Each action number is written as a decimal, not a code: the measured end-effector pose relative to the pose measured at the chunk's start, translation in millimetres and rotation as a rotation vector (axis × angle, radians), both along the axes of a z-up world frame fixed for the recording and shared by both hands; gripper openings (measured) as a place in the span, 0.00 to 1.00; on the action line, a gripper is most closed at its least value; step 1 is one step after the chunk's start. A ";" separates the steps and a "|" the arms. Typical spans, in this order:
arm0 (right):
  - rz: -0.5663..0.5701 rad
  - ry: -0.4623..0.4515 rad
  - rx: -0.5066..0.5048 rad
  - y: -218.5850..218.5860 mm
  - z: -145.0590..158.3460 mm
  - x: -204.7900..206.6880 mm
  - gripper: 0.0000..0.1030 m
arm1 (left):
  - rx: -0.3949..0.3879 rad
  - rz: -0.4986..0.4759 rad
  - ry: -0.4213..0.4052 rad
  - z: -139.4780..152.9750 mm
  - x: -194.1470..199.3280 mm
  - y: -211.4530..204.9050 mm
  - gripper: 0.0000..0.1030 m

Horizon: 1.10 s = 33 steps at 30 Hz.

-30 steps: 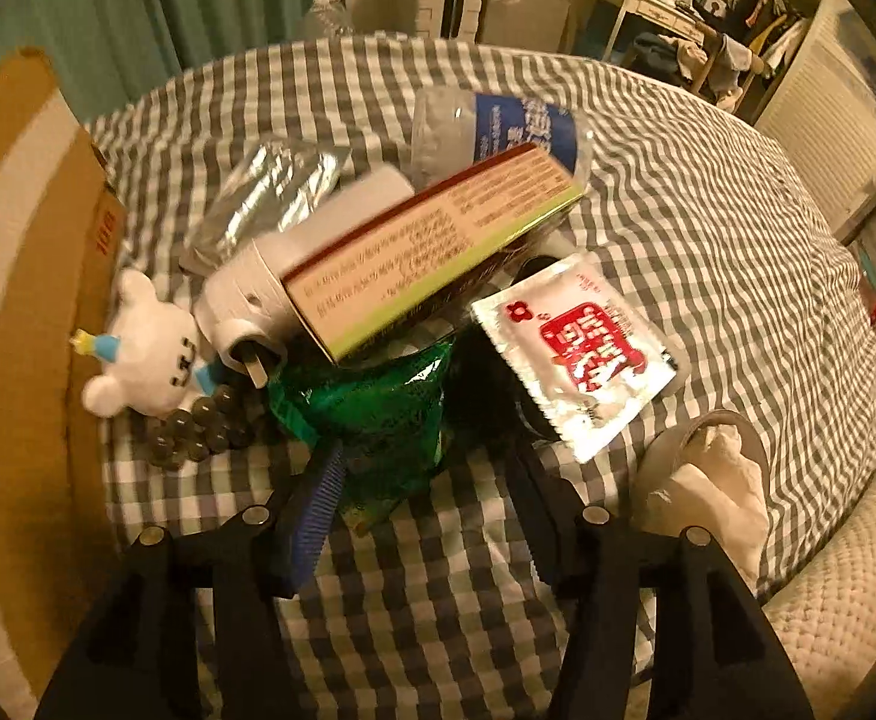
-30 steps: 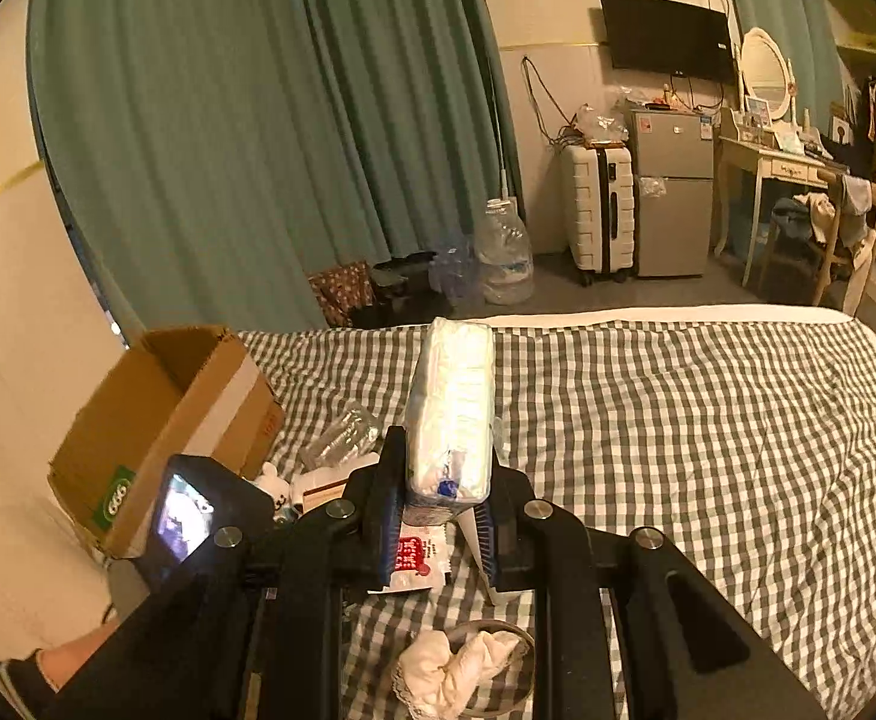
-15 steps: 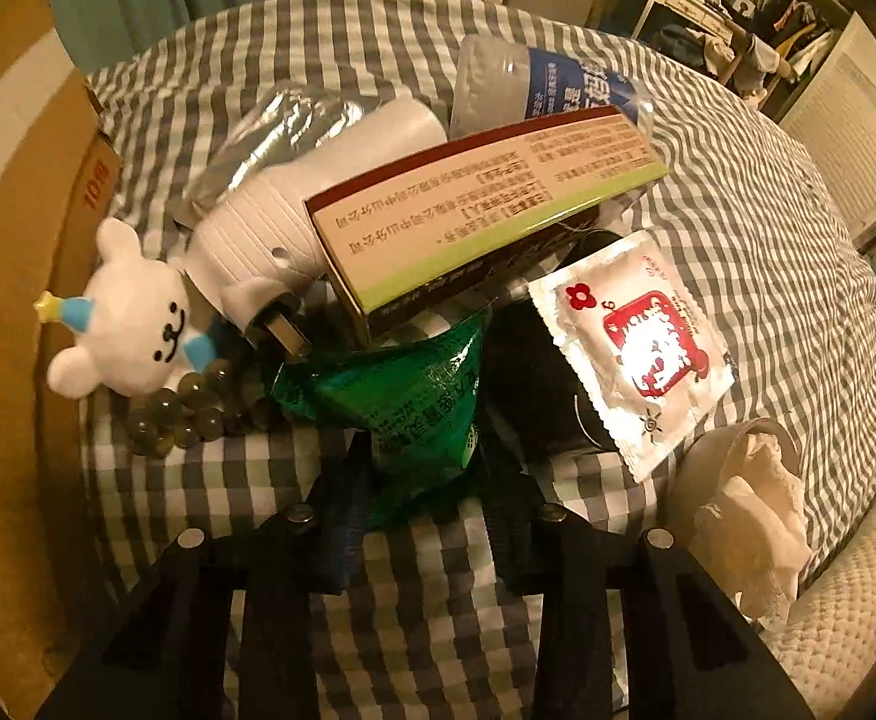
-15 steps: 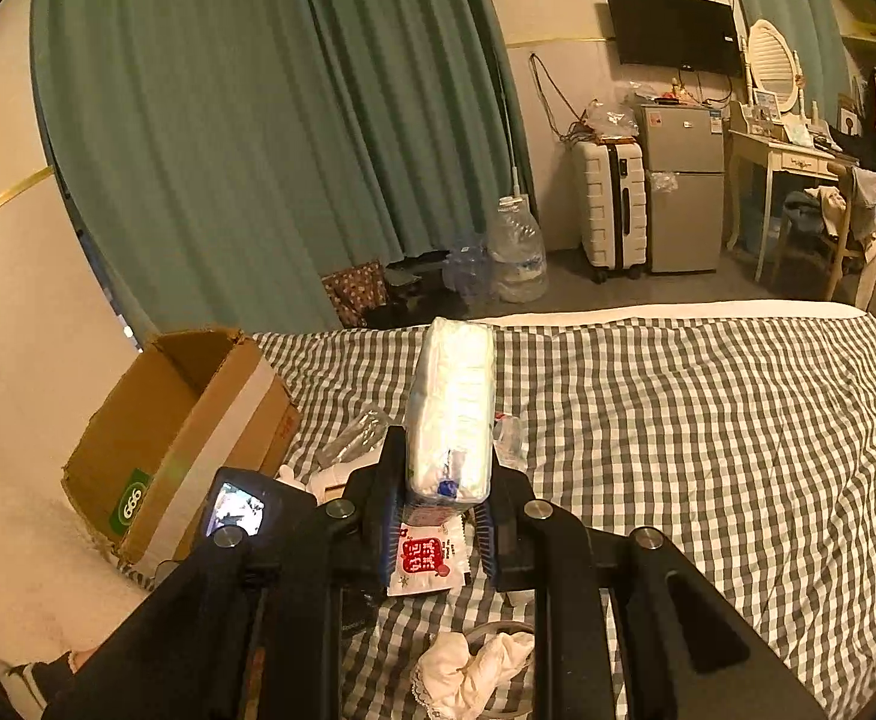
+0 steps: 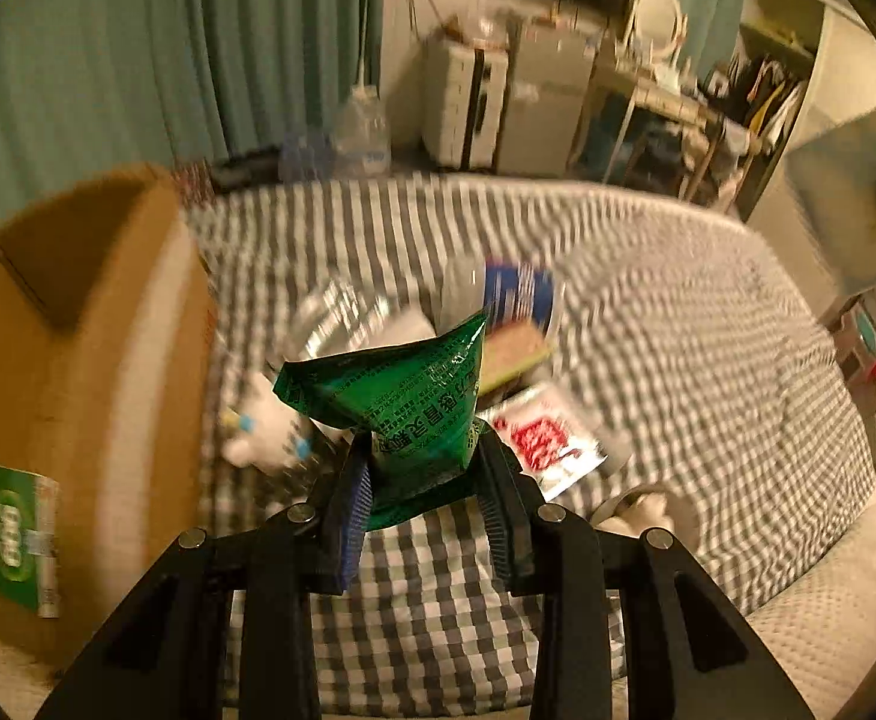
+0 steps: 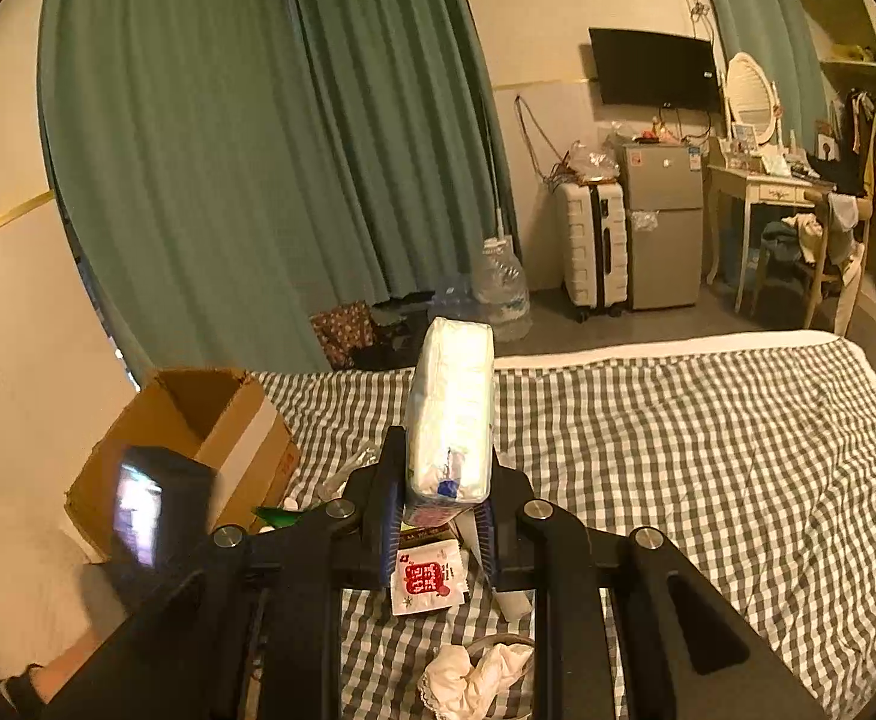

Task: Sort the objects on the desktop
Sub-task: 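Lift and carry the green snack bag and tissue pack over the cardboard box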

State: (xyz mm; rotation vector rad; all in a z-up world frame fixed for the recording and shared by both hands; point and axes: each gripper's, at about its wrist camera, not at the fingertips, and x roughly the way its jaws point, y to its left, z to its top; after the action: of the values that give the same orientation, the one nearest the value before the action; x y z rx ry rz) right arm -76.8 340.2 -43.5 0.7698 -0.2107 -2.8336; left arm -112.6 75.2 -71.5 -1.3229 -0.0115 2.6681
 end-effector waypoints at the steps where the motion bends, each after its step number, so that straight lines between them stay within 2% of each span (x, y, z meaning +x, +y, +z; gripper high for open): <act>1: -0.005 0.010 0.006 -2.0 3.1 2.5 0.19 | 0.008 0.006 0.024 11.1 4.8 -4.7 0.33; 6: -0.013 0.062 0.013 -12.4 21.5 16.8 0.19 | 0.047 0.015 0.118 50.7 28.0 -23.4 0.33; 11: -0.011 0.098 0.002 -24.1 37.4 32.1 0.19 | -0.005 0.038 0.209 88.8 52.4 -41.3 0.33; 18: -0.006 0.124 -0.003 -45.6 53.4 46.0 0.19 | 0.012 0.053 0.313 129.0 77.3 -65.2 0.33; 27: 0.041 0.160 0.002 -86.8 70.9 55.5 0.19 | -0.010 0.096 0.397 158.8 96.2 -125.2 0.33; 31: 0.066 0.177 0.004 -109.1 75.4 56.5 0.19 | -0.039 0.138 0.407 157.2 96.9 -152.1 0.33; 33: 0.079 0.179 0.001 -121.2 75.7 53.1 0.19 | -0.023 0.157 0.408 157.5 94.5 -170.5 0.33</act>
State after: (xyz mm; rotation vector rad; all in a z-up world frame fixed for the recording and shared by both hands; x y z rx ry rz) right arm -23.8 219.0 32.2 0.5092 -0.1481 -2.8064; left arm -18.0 -95.3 86.0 -0.7886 -0.0355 3.0284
